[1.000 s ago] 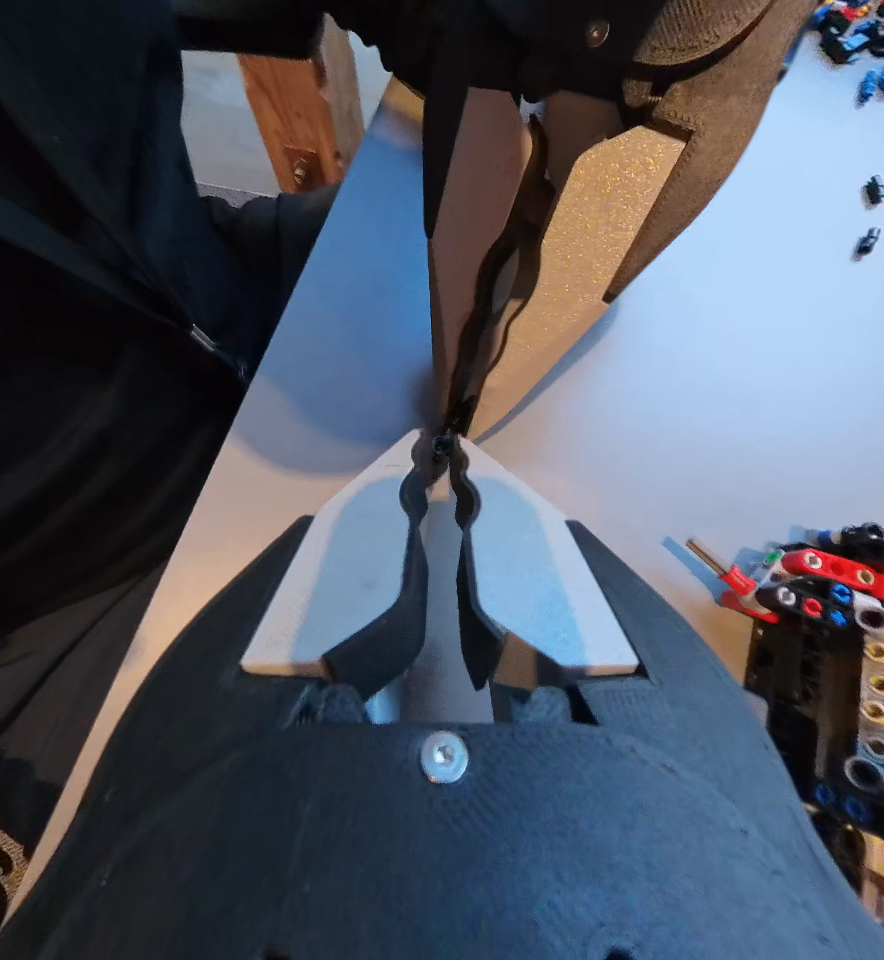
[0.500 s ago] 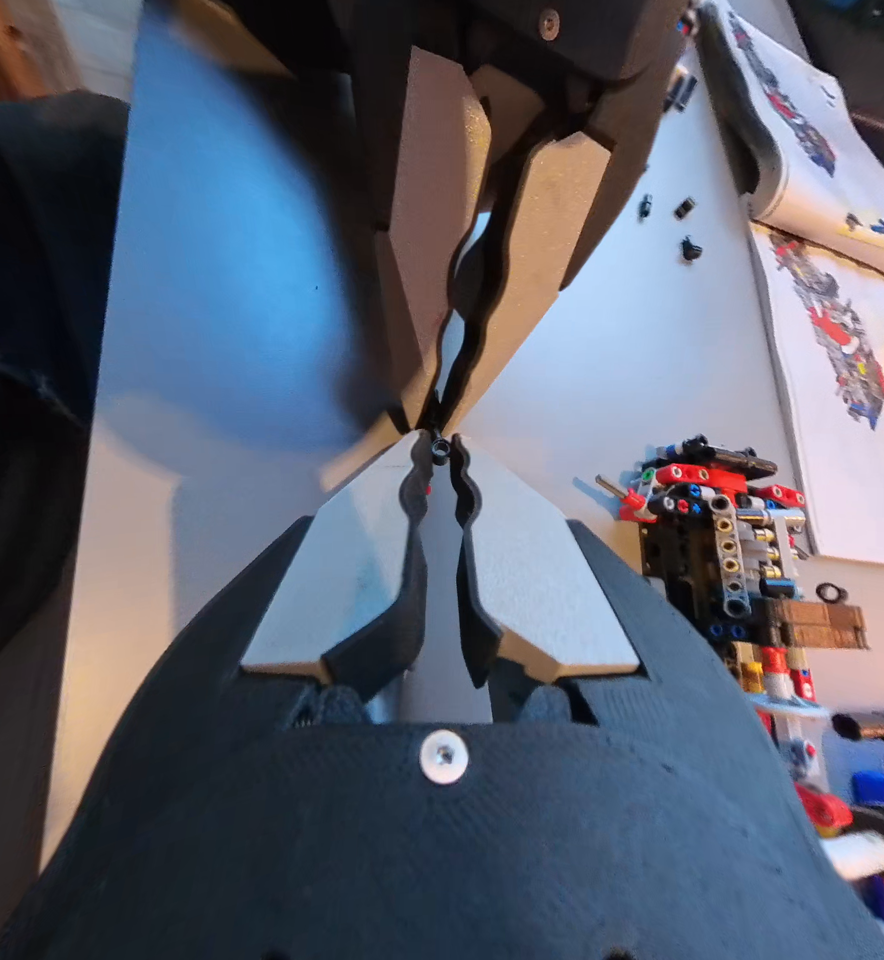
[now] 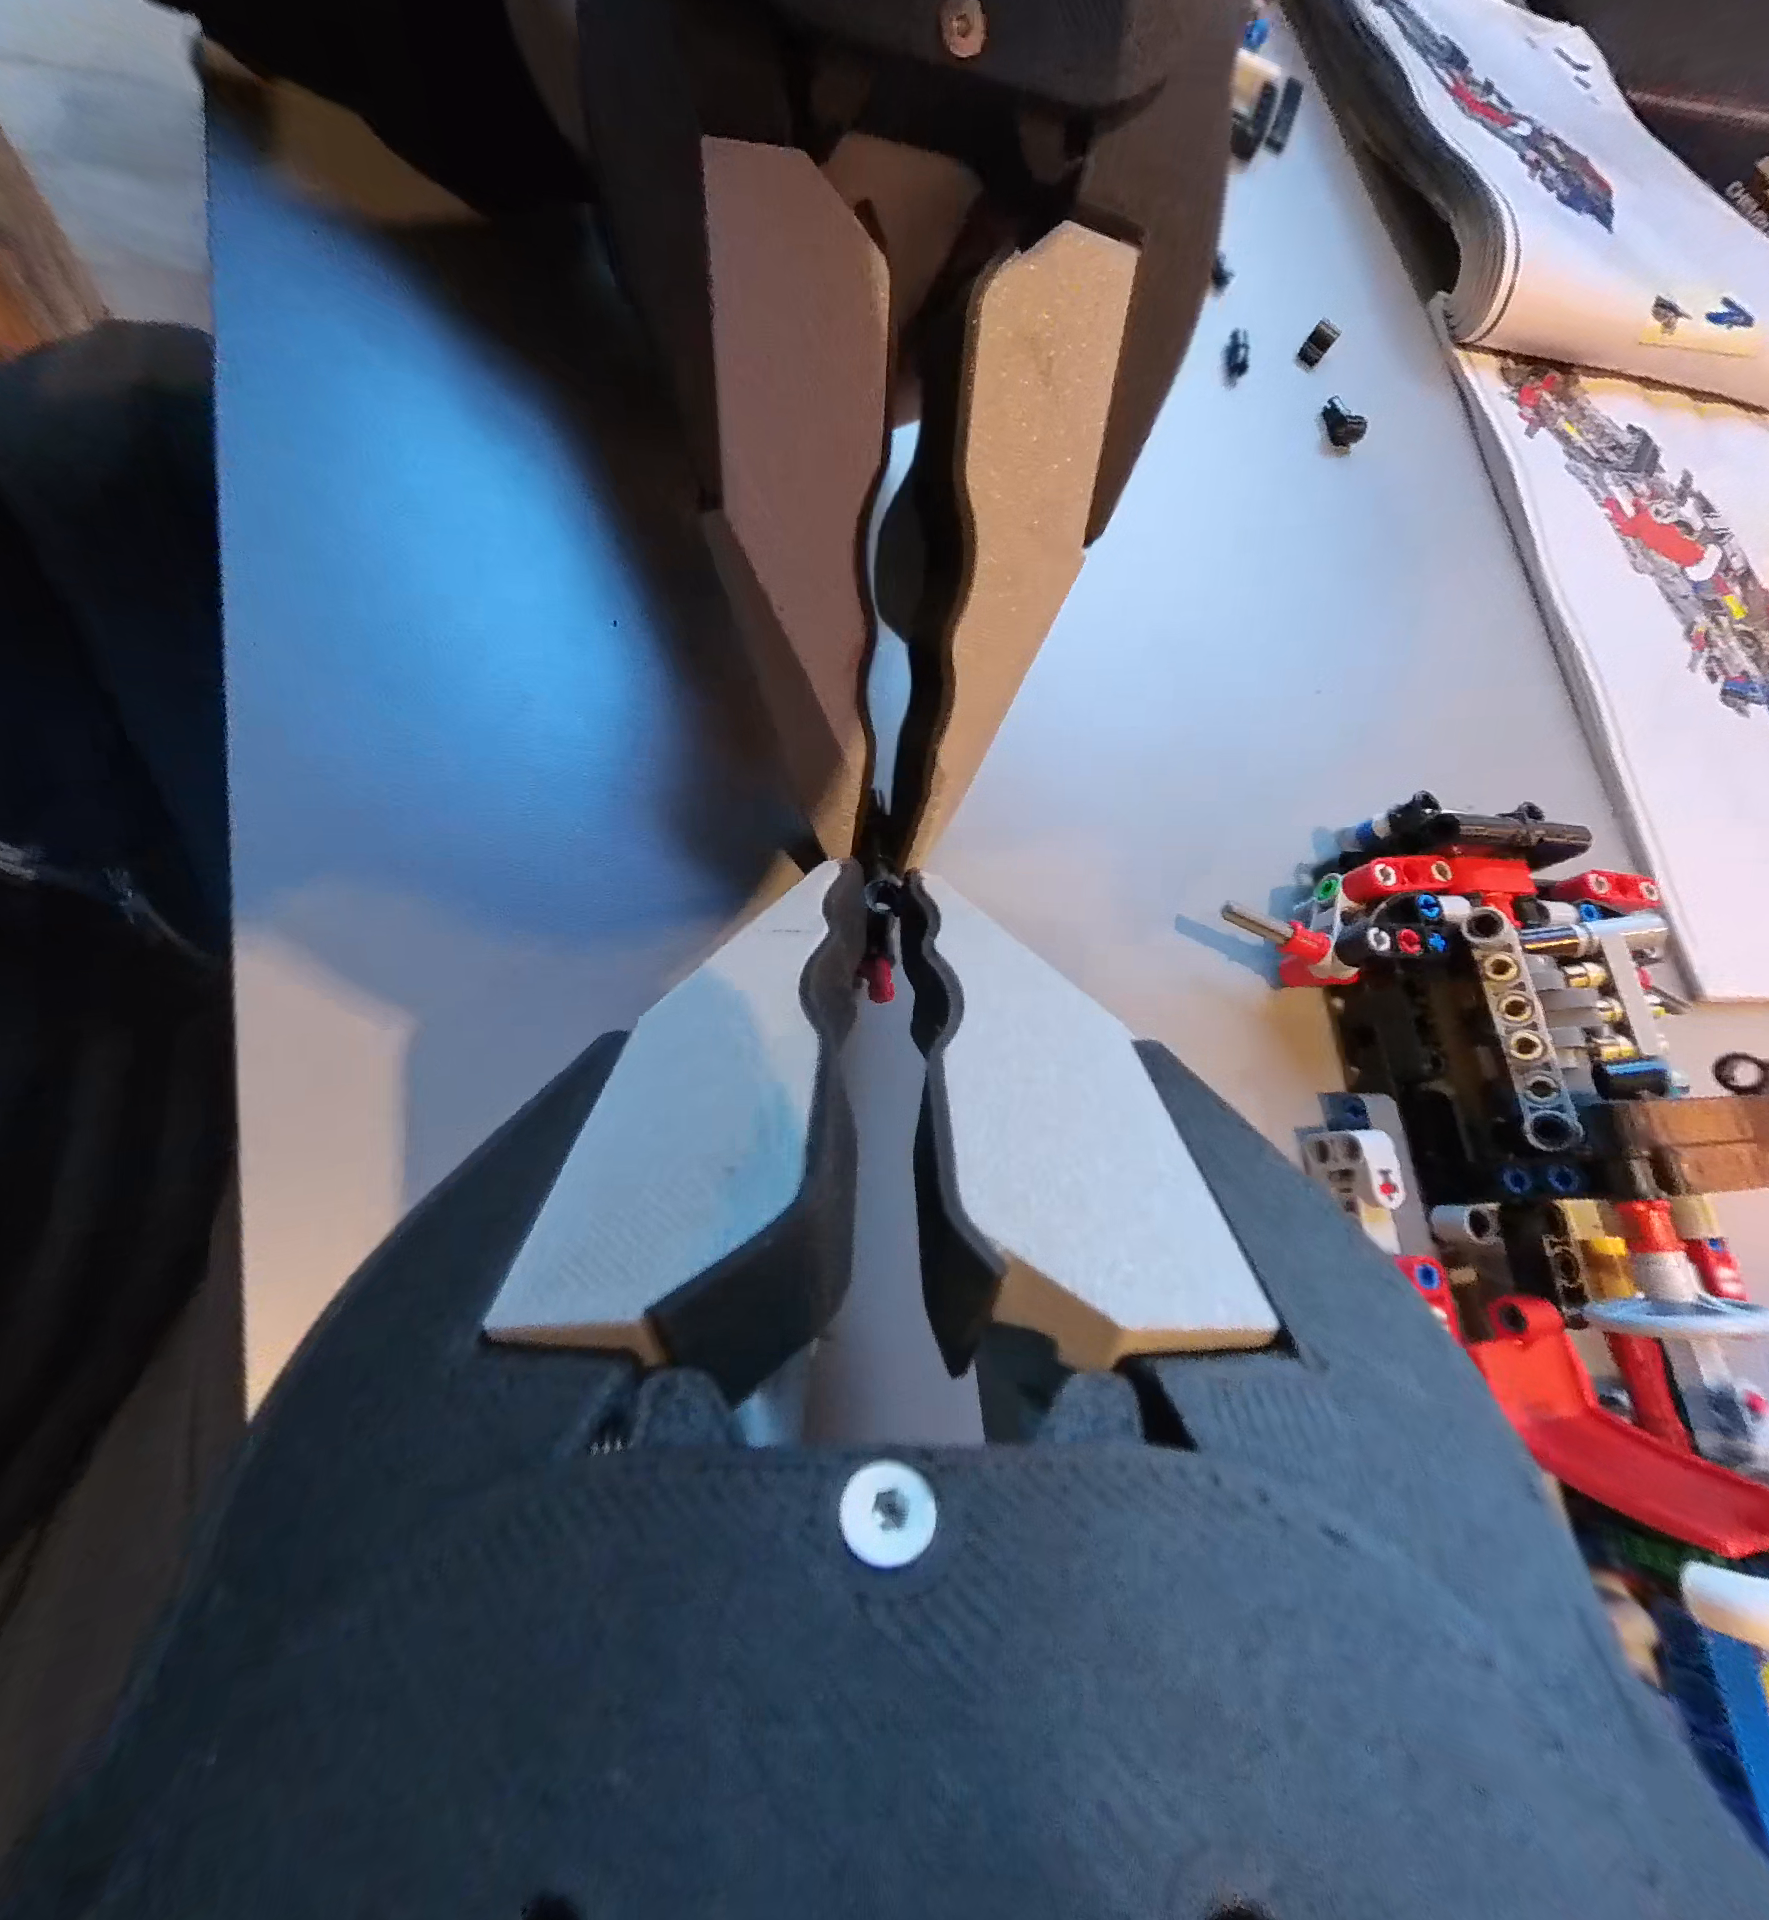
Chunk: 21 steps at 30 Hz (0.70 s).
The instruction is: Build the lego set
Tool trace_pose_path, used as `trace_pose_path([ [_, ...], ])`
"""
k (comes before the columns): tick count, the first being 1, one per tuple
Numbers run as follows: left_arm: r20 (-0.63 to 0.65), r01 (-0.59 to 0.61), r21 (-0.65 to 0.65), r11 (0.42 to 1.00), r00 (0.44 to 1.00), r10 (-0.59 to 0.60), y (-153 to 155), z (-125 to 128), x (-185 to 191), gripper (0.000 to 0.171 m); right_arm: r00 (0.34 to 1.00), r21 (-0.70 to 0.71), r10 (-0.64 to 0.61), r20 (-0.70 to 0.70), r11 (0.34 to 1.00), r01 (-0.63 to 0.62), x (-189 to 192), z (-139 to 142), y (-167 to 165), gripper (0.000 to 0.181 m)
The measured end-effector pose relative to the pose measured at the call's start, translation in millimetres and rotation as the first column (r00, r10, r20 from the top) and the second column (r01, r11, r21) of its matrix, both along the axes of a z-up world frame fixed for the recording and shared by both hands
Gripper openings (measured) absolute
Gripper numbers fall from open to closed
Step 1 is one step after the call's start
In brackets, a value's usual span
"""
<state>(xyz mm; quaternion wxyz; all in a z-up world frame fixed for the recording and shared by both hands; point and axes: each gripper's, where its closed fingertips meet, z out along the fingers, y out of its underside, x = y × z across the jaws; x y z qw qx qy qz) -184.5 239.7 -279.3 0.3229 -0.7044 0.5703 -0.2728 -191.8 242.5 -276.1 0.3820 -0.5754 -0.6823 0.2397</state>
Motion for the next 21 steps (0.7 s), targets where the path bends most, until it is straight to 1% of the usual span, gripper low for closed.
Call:
trace_pose_path([
  [1, -0.001, 0.000, 0.003, 1.000, 1.000, 0.000, 0.0, 0.0, 0.0, 0.002, 1.000, -0.028, 0.008, -0.003, 1.000, -0.008, -0.2, 0.0, 0.0, 0.003],
  [4, 0.000, 0.007, 0.001, 1.000, 1.000, -0.007, -0.2, 0.0, -0.2, 0.002, 0.998, -0.091, 0.062, -0.001, 0.994, -0.062, -1.2, -0.2, -0.7, 0.004],
  [7, 0.007, 0.004, -0.018, 1.000, 1.000, -0.004, 0.6, -0.1, 0.8, 0.003, 0.996, -0.120, 0.089, 0.015, 0.989, -0.087, -0.5, 0.2, 0.1, 0.003],
  [10, 0.000, 0.005, 0.021, 1.000, 1.000, -0.005, 2.0, -0.1, 3.0, 0.004, 0.996, -0.084, 0.091, 0.021, 0.993, -0.089, 3.4, 1.1, 1.8, 0.005],
  [13, 0.002, 0.005, 0.014, 1.000, 1.000, -0.005, 1.8, 0.0, 2.8, 0.003, 0.997, -0.084, 0.076, 0.010, 0.994, -0.075, 10.3, 4.5, 4.6, 0.009],
  [14, 0.004, 0.005, 0.010, 1.000, 1.000, -0.005, 1.9, 0.0, 2.8, 0.003, 0.997, -0.091, 0.080, 0.008, 0.993, -0.079, 12.5, 5.1, 4.1, 0.008],
  [15, 0.004, 0.006, 0.008, 1.000, 1.000, -0.006, 1.9, 0.0, 2.8, 0.003, 0.996, -0.099, 0.085, 0.012, 0.992, -0.084, 14.2, 4.8, 3.3, 0.000],
  [21, 0.002, 0.005, 0.012, 1.000, 1.000, -0.005, 2.0, 0.1, 2.5, 0.003, 0.994, -0.092, 0.103, 0.033, 0.991, -0.099, 12.2, 1.8, 1.6, 0.000],
])
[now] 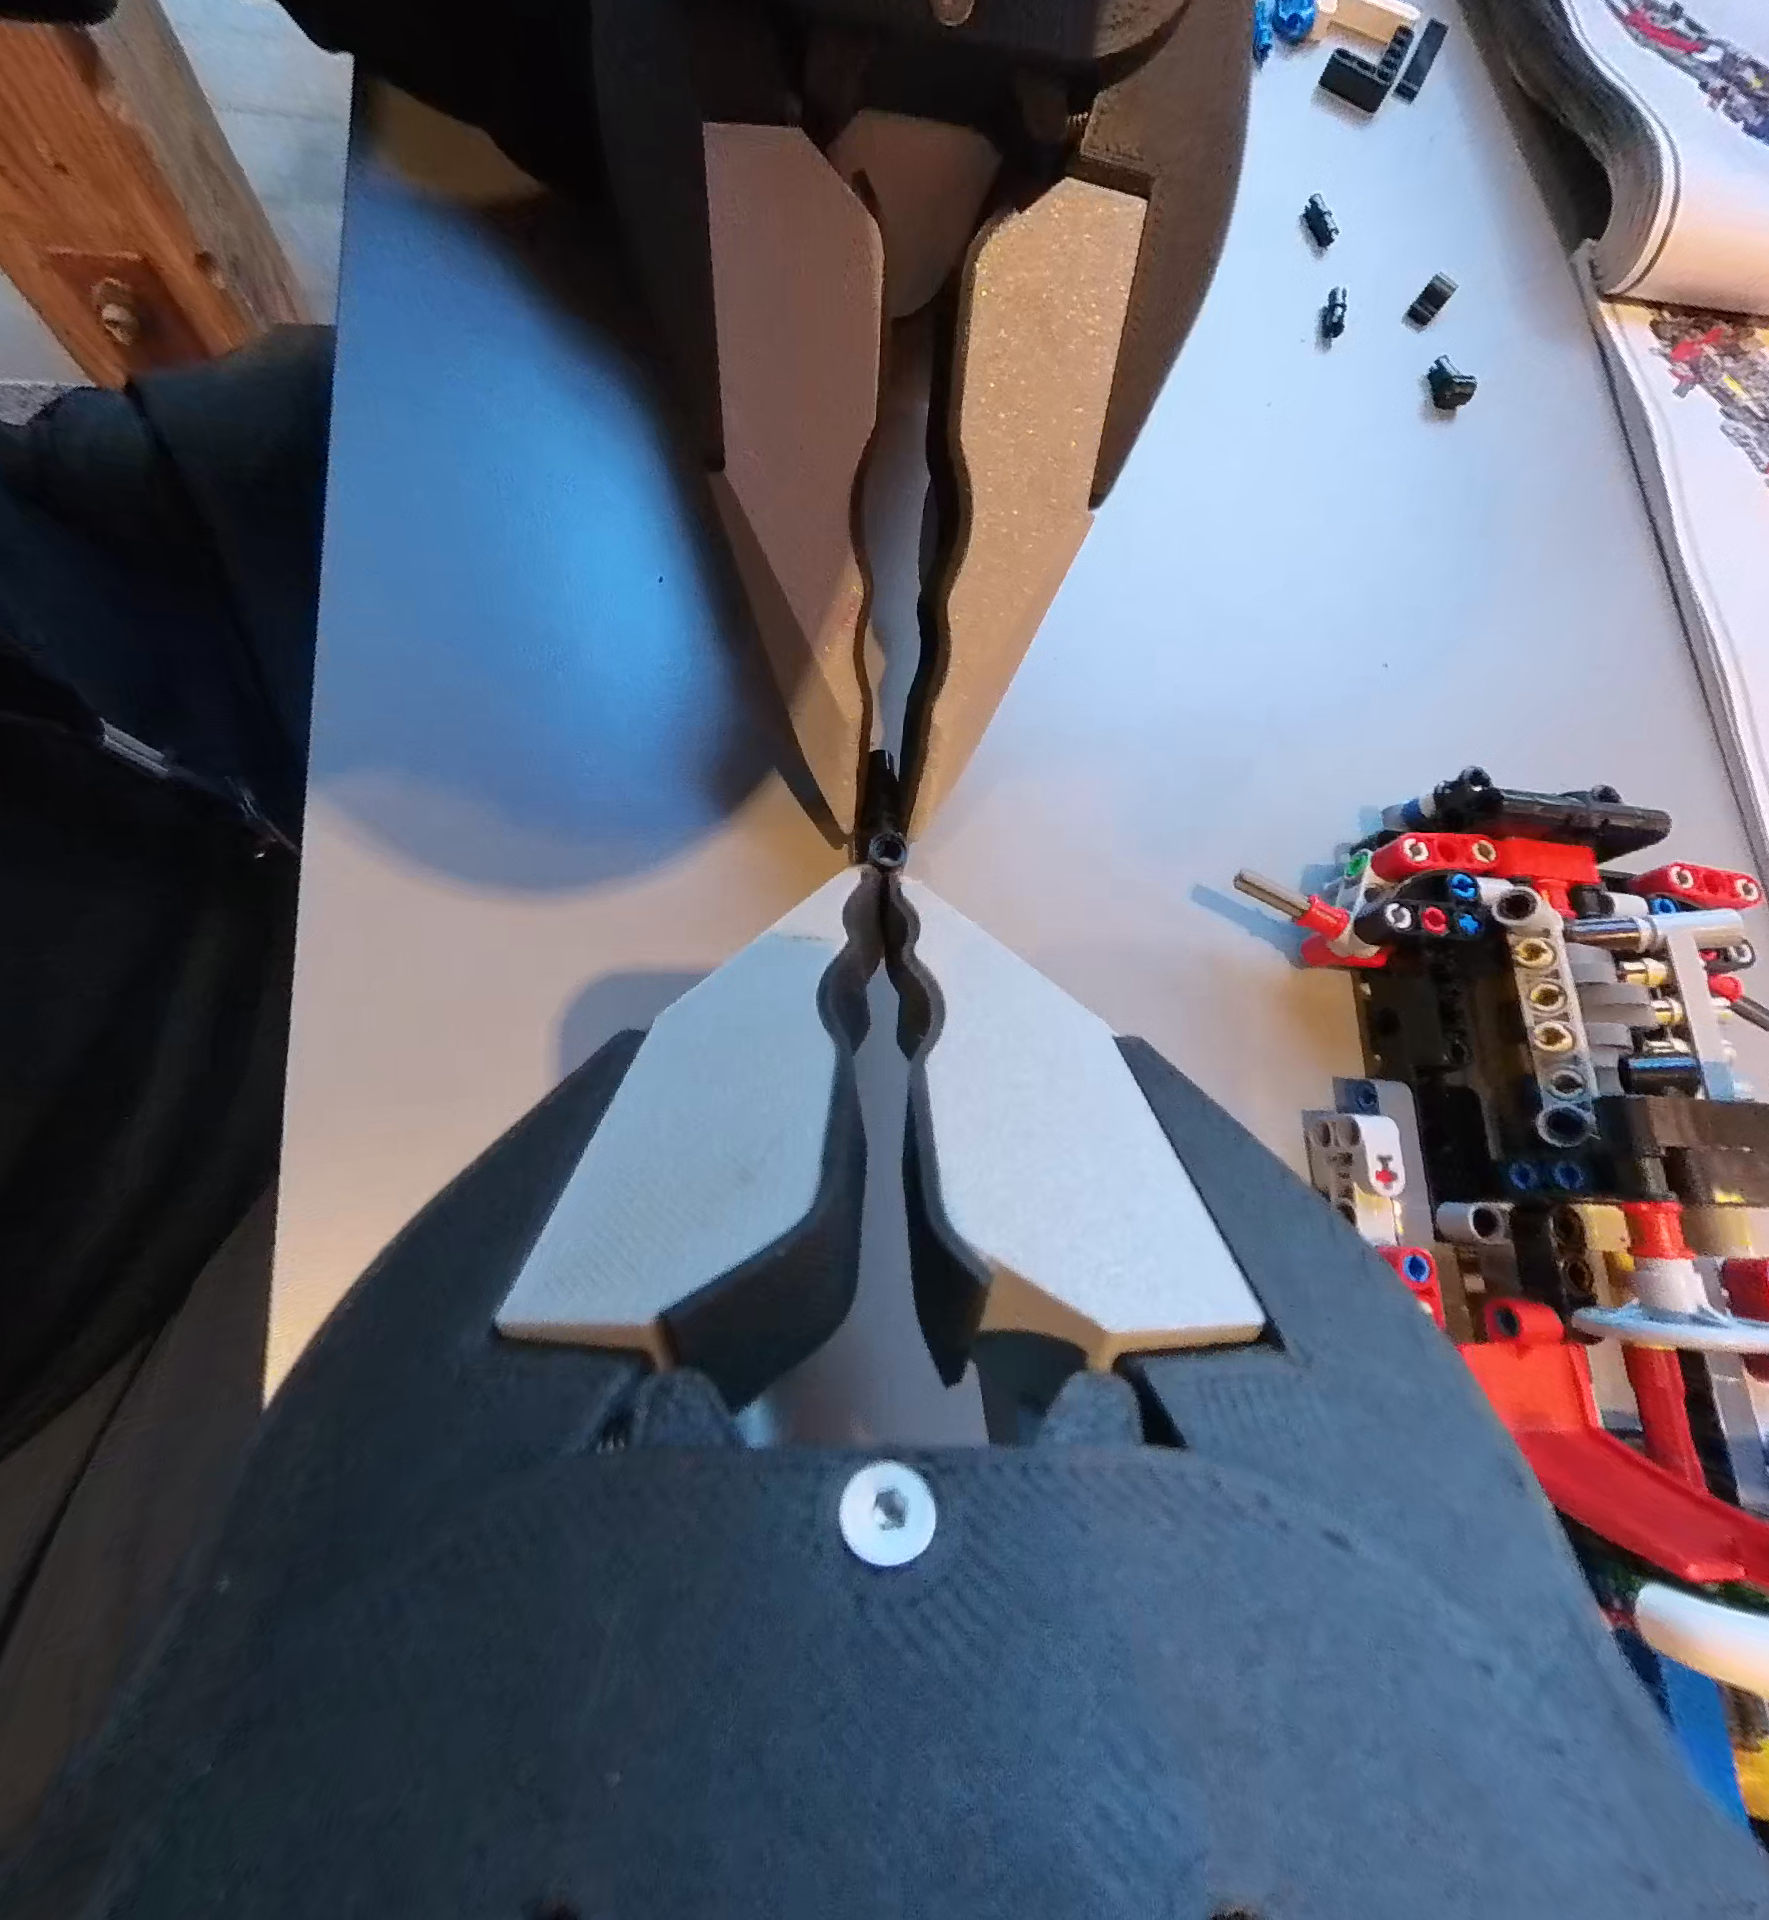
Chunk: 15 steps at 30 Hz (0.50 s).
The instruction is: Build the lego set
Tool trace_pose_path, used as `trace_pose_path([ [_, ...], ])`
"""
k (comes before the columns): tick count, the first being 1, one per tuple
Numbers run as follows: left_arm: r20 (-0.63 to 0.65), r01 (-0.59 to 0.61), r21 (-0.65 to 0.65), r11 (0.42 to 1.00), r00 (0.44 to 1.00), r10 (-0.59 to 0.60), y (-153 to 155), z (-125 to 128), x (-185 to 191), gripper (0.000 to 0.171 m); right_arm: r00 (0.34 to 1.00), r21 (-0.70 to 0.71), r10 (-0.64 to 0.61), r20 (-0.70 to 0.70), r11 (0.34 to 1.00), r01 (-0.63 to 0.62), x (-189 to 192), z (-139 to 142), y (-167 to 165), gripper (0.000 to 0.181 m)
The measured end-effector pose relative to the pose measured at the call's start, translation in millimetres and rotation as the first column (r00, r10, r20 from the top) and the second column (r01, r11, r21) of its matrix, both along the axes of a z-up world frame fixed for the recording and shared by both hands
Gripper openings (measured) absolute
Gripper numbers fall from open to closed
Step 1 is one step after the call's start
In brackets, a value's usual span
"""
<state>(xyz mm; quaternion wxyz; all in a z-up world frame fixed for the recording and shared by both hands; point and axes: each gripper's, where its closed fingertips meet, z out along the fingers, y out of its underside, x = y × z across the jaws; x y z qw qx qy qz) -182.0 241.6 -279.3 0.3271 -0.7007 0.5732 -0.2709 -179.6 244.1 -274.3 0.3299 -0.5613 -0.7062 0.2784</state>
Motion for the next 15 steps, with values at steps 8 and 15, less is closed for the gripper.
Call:
trace_pose_path([
  [8, -0.001, 0.018, -0.007, 1.000, 1.000, -0.018, -2.6, 0.0, -0.2, 0.003, 0.998, -0.005, 0.058, 0.009, 0.998, -0.058, -3.4, -0.5, -3.9, 0.000],
  [15, -0.003, -0.004, 0.015, 1.000, 1.000, 0.004, 2.4, 0.2, -0.9, 0.003, 0.999, -0.045, 0.027, -0.022, 0.999, -0.028, -4.3, 0.5, 1.2, 0.000],
])
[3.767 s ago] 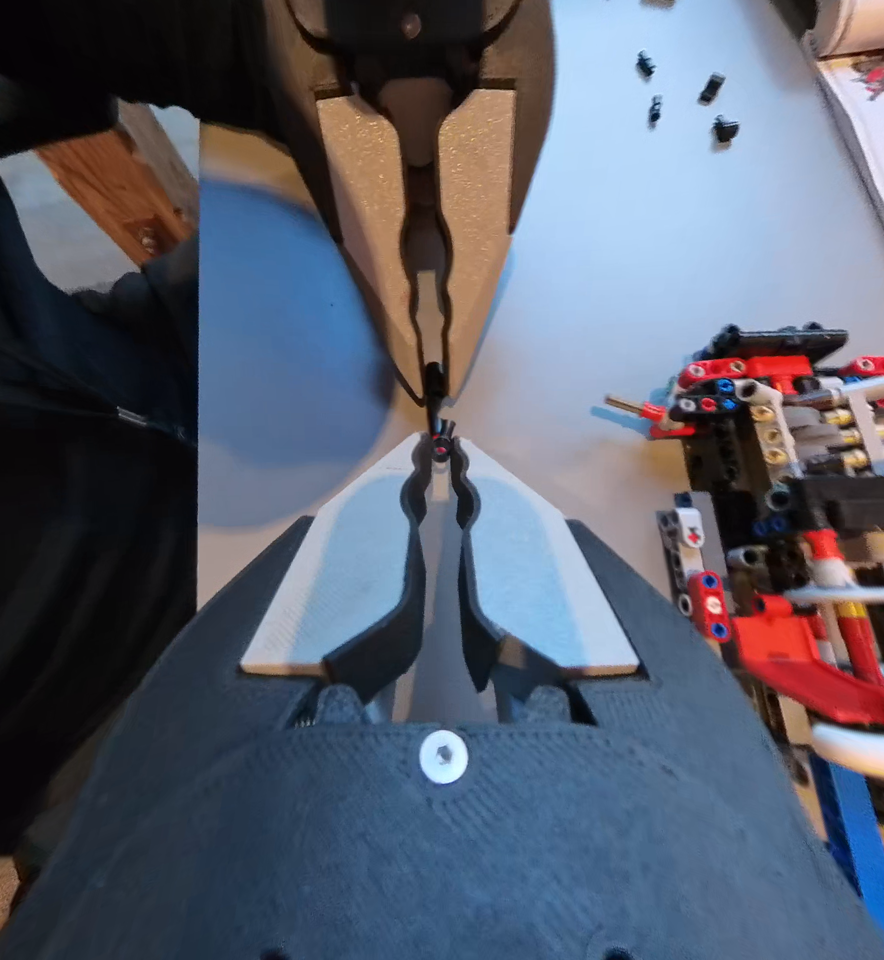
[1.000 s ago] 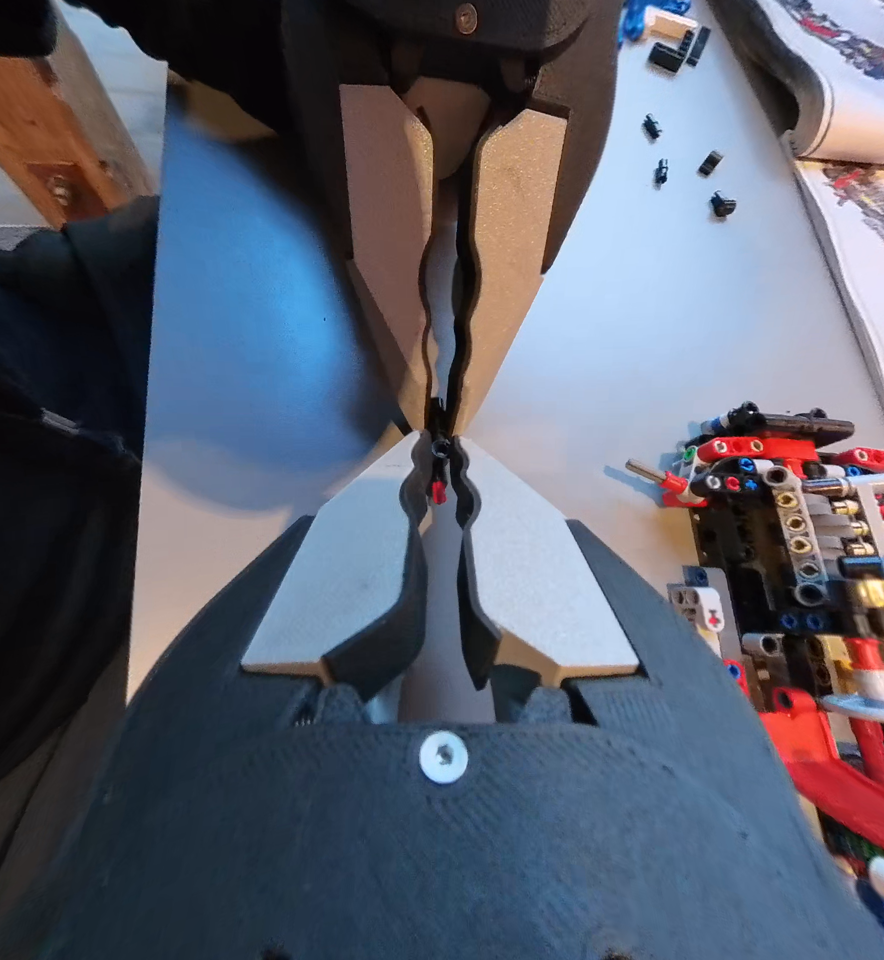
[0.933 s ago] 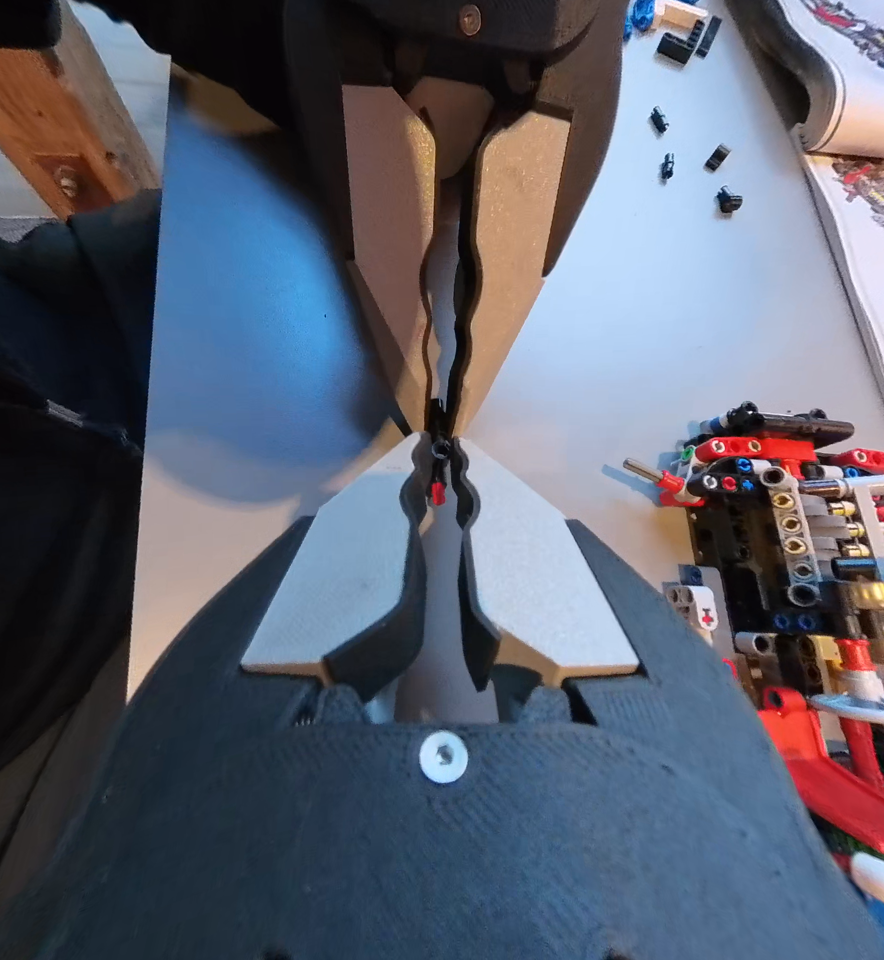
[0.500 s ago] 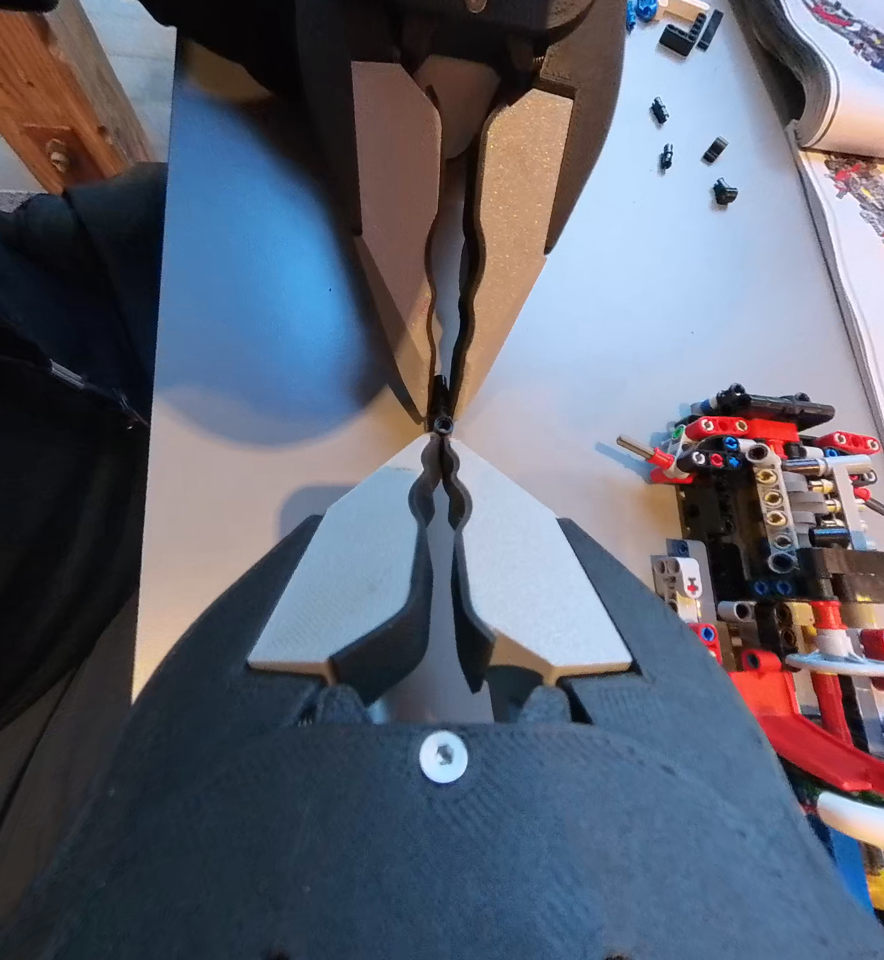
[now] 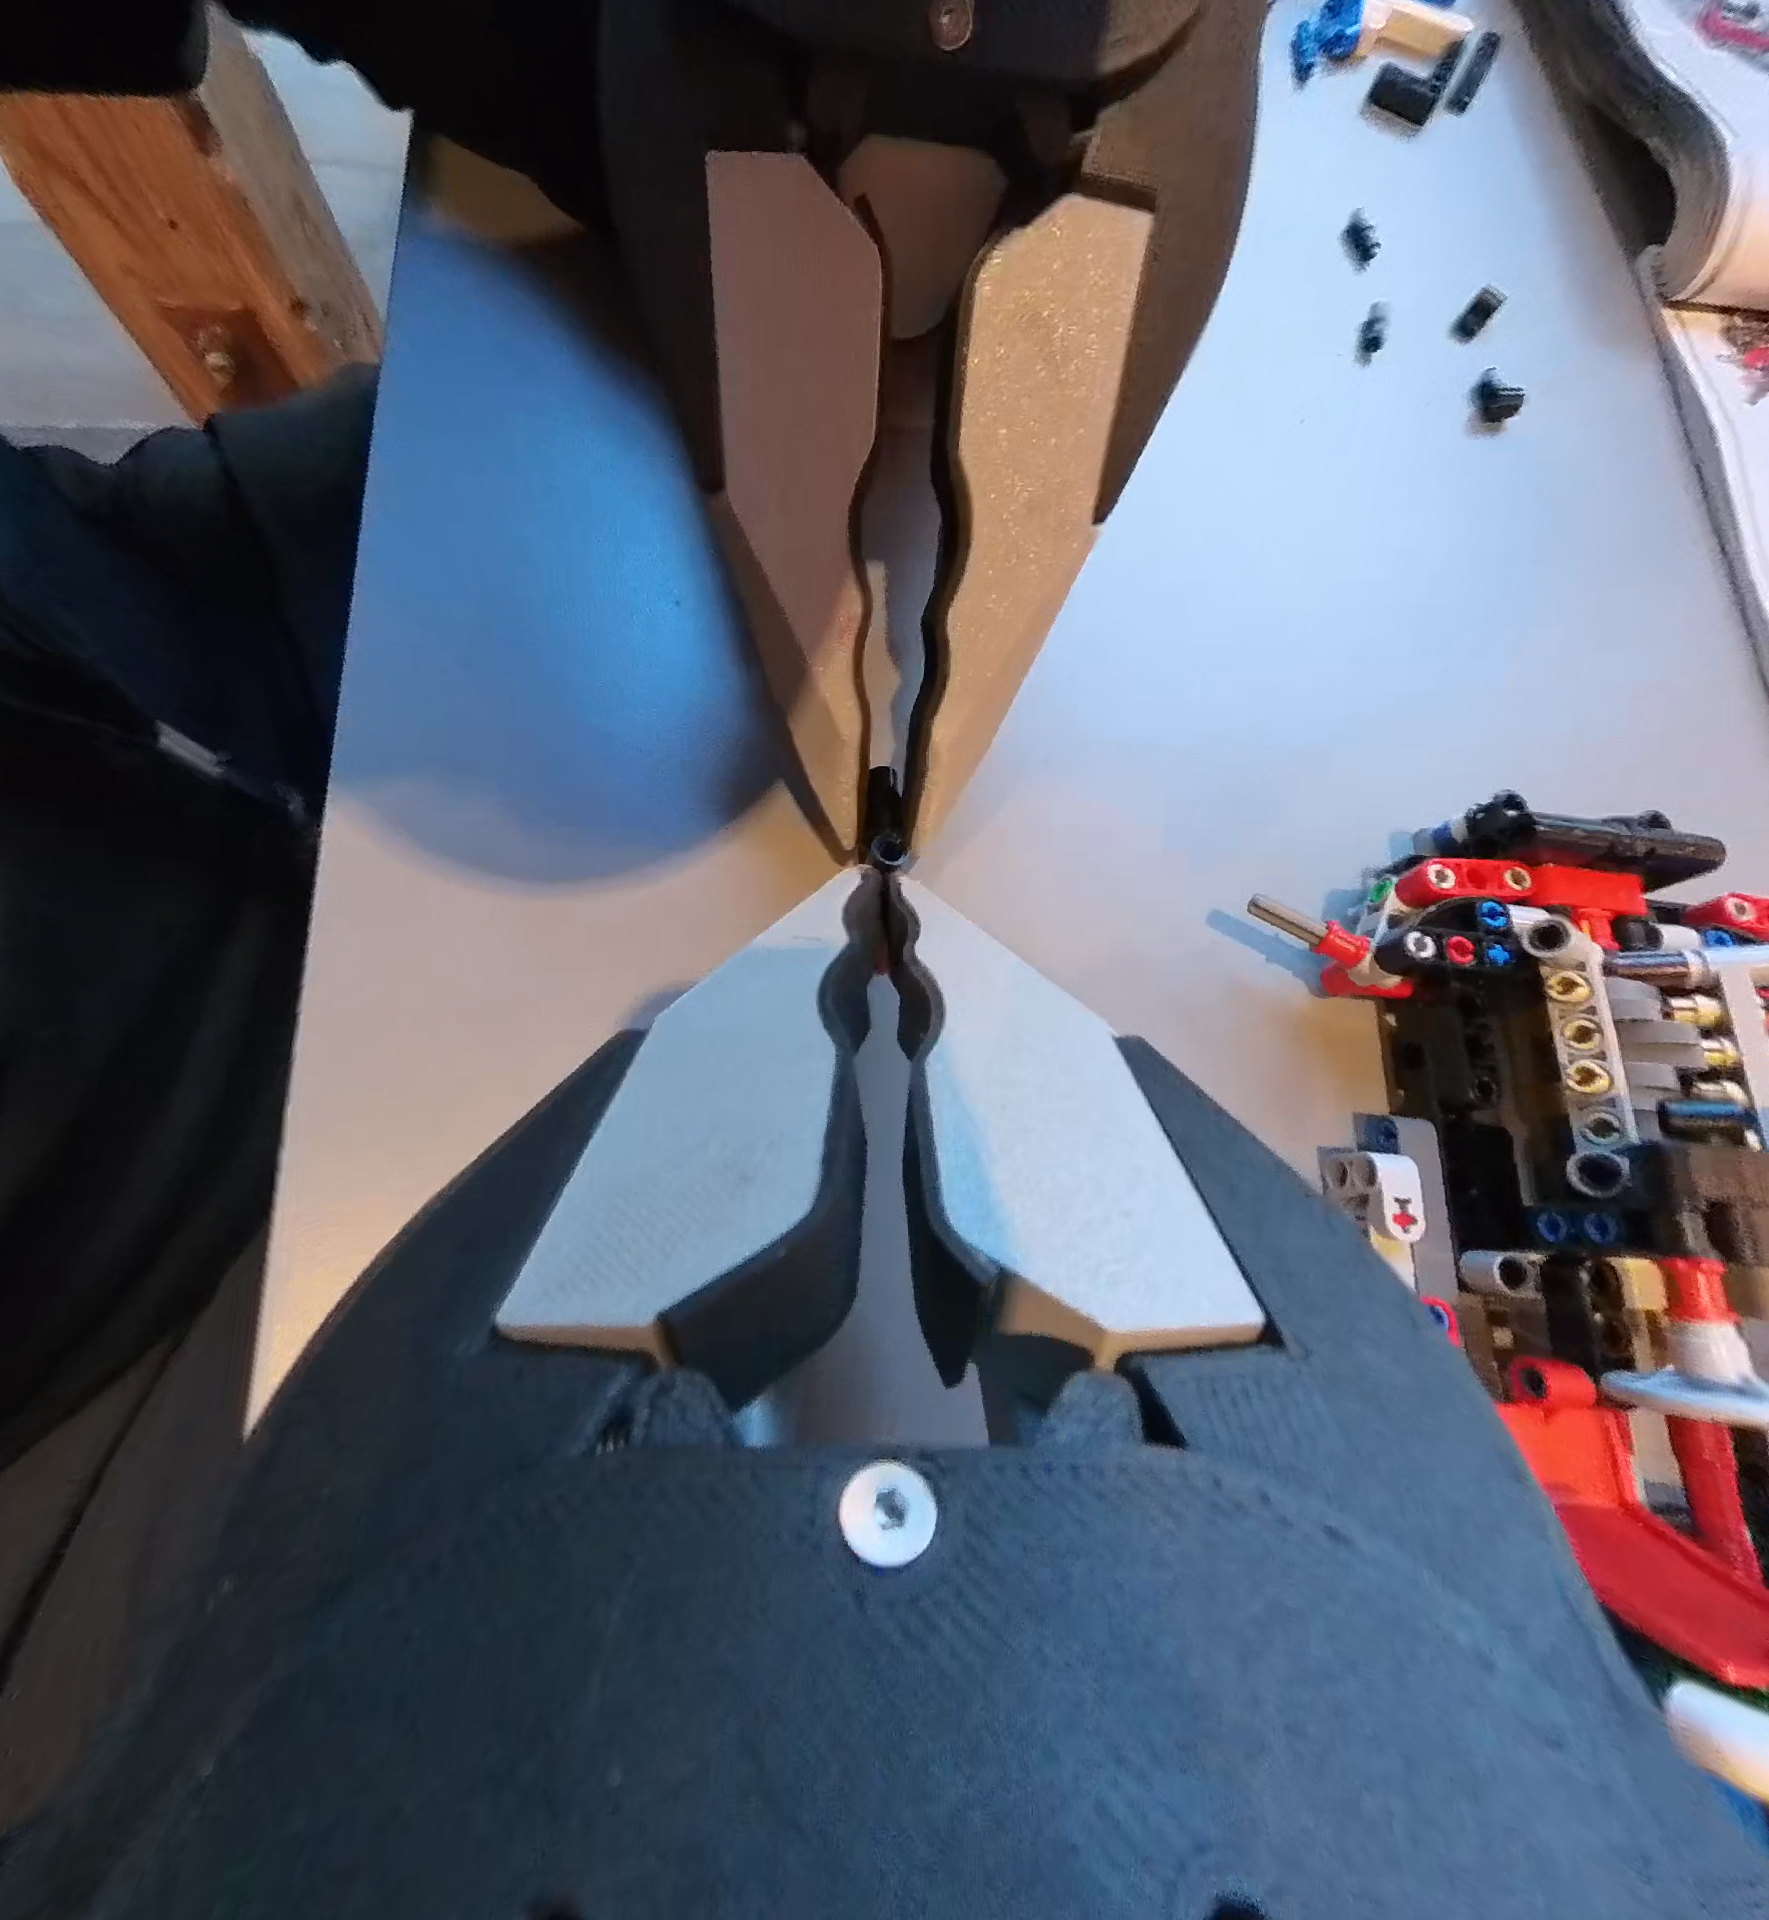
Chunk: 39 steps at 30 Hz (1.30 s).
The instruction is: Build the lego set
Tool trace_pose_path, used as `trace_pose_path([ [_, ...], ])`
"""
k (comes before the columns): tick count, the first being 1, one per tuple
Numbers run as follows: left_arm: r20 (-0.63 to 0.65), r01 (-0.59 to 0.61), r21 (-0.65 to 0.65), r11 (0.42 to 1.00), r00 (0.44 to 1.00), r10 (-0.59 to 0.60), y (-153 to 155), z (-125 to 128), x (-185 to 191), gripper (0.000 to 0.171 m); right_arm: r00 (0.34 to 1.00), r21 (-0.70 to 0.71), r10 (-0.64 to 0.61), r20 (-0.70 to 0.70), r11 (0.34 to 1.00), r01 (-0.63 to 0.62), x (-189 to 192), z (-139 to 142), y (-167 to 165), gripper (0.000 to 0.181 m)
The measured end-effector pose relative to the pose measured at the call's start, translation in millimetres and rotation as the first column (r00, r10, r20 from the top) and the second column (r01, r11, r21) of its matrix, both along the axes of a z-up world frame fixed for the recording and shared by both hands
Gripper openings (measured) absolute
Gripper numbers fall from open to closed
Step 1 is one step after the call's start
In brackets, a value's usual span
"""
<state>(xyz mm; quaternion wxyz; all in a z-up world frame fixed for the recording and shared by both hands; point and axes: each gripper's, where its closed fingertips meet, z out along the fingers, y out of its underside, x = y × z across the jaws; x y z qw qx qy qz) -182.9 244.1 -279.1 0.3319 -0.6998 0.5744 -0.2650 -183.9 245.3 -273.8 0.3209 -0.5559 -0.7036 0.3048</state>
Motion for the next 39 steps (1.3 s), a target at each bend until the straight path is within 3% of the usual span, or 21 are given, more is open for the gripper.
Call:
trace_pose_path([
  [4, -0.067, -0.005, 0.254, 0.967, 0.997, 0.023, 13.2, 0.5, -8.0, 0.004, 0.988, 0.024, -0.111, -0.109, 0.993, 0.114, 2.2, 13.3, 16.2, 0.009],
  [6, -0.104, 0.020, 0.310, 0.951, 0.995, 0.012, 10.4, -0.9, -8.3, 0.006, 0.979, 0.047, -0.144, -0.145, 0.987, 0.153, 6.8, 18.4, 23.7, 0.013],
  [10, -0.135, 0.008, 0.282, 0.959, 0.990, 0.031, 2.8, -2.5, -8.0, 0.027, 0.980, 0.129, -0.159, -0.118, 0.976, 0.174, 16.5, 11.7, 30.6, 0.013],
  [14, -0.118, -0.027, 0.270, 0.962, 0.991, 0.061, -3.1, 5.5, -16.7, 0.028, 0.983, 0.209, -0.137, -0.121, 0.965, 0.160, 18.1, 10.0, 24.2, 0.010],
  [19, -0.116, -0.196, 0.168, 0.966, 0.969, 0.216, 7.2, 0.8, -52.9, 0.030, 0.985, 0.290, -0.140, -0.105, 0.943, 0.165, 18.2, 5.4, 24.2, 0.008],
  [22, -0.132, -0.367, 0.152, 0.918, 0.913, 0.387, 21.5, -0.3, -90.4, 0.026, 0.987, 0.334, -0.136, -0.090, 0.929, 0.158, 17.5, 1.9, 23.4, 0.007],
  [26, -0.118, -0.608, 0.122, 0.785, 0.776, 0.620, 51.6, 12.5, -149.5, 0.020, 0.986, 0.336, -0.134, -0.098, 0.928, 0.159, 15.2, 3.2, 22.7, 0.006],
  [29, -0.147, -0.693, 0.065, 0.718, 0.705, 0.694, 68.8, 15.1, -183.0, 0.022, 0.984, 0.318, -0.139, -0.113, 0.933, 0.169, 14.0, 5.9, 24.6, 0.005],
  [33, -0.179, -0.704, 0.040, 0.709, 0.693, 0.698, 91.5, 16.7, -201.9, 0.023, 0.980, 0.292, -0.149, -0.135, 0.939, 0.183, 12.7, 9.9, 28.7, 0.004],
  [37, -0.244, -0.623, 0.059, 0.780, 0.748, 0.617, 117.6, 11.1, -191.0, 0.020, 0.979, 0.276, -0.152, -0.139, 0.943, 0.186, 11.6, 10.9, 30.9, 0.004],
  [39, -0.344, -0.614, 0.108, 0.782, 0.715, 0.609, 132.8, 0.2, -198.4, 0.019, 0.979, 0.284, -0.148, -0.141, 0.941, 0.183, 11.8, 11.1, 30.1, 0.004],
])
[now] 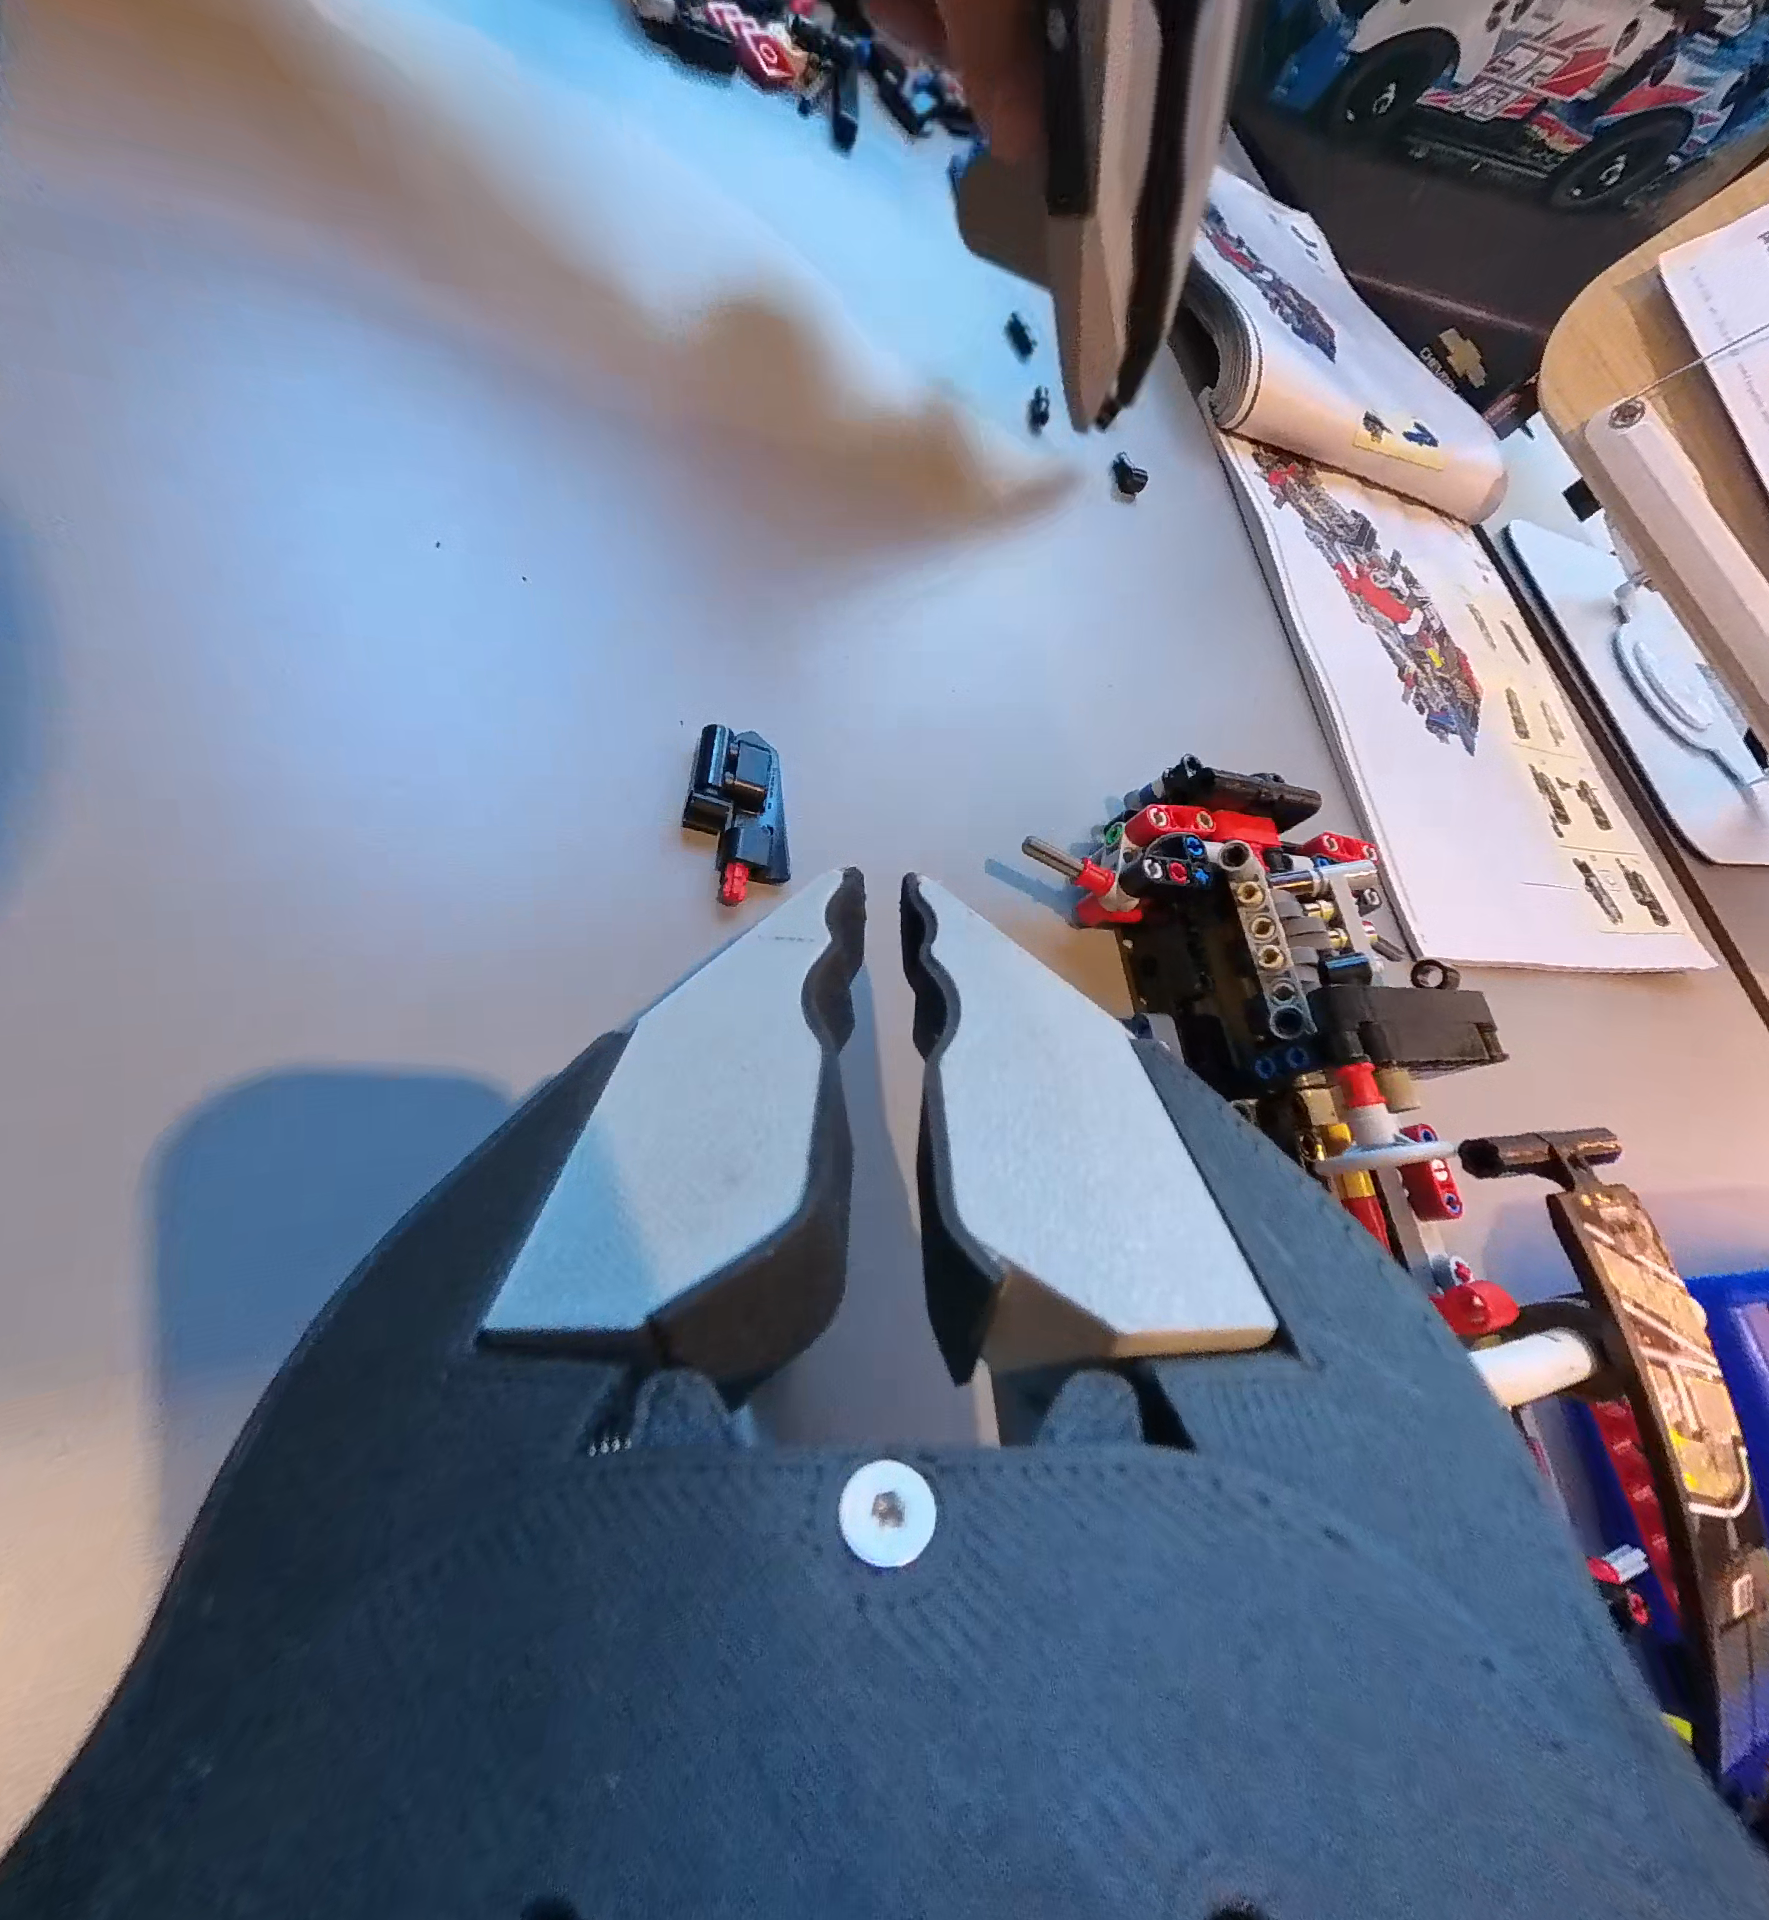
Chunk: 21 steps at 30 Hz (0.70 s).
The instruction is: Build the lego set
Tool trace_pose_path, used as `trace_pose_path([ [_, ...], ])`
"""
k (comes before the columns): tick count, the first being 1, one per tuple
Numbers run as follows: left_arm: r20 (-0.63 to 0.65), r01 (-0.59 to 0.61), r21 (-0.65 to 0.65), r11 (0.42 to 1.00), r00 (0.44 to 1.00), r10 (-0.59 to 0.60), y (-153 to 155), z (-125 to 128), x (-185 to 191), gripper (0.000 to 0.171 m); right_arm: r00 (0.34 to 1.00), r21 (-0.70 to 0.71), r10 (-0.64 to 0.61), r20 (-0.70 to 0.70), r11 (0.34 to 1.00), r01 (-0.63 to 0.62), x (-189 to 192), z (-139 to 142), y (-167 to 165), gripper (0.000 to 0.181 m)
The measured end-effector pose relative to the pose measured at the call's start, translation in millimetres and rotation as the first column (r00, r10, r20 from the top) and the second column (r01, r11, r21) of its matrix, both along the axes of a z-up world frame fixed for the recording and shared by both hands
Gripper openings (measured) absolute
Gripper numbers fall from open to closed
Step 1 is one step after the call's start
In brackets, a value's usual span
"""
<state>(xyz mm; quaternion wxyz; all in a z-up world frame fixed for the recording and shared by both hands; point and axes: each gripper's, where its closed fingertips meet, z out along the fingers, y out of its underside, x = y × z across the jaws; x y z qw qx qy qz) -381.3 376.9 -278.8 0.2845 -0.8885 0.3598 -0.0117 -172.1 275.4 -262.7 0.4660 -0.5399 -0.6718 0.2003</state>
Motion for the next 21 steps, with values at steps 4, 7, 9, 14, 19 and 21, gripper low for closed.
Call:
trace_pose_path([
  [4, -0.079, 0.043, -0.020, 0.999, 0.996, -0.044, 14.6, -7.2, 2.5, 0.019, 1.000, 0.023, 0.007, 0.002, 1.000, -0.008, 0.8, -0.4, -2.1, 0.003],
  [7, -0.071, 0.096, -0.048, 0.994, 0.992, -0.100, 14.8, -9.5, 10.3, 0.011, 1.000, 0.010, 0.014, -0.012, 1.000, -0.013, 1.3, 1.9, -2.8, 0.002],
  [9, -0.063, 0.116, -0.069, 0.991, 0.991, -0.120, 13.0, -10.4, 13.4, 0.006, 0.999, -0.009, 0.017, -0.028, 1.000, -0.017, 1.9, 4.3, -2.9, 0.002],
  [14, 0.136, 0.217, -0.198, 0.956, 0.972, -0.192, -33.8, -9.7, 68.4, 0.006, 0.998, -0.044, 0.009, -0.067, 0.999, -0.012, 4.5, 10.4, -0.2, 0.002],
  [19, 0.240, 0.401, -0.197, 0.895, 0.905, -0.353, -108.5, -9.8, 137.2, 0.008, 0.998, -0.046, 0.006, -0.067, 0.999, -0.009, 4.5, 10.2, 0.4, 0.001],
  [21, 0.234, 0.412, -0.182, 0.893, 0.900, -0.368, -120.7, -9.2, 144.2, 0.016, 0.998, -0.037, 0.007, -0.060, 0.999, -0.009, 4.2, 9.1, 0.0, 0.001],
])
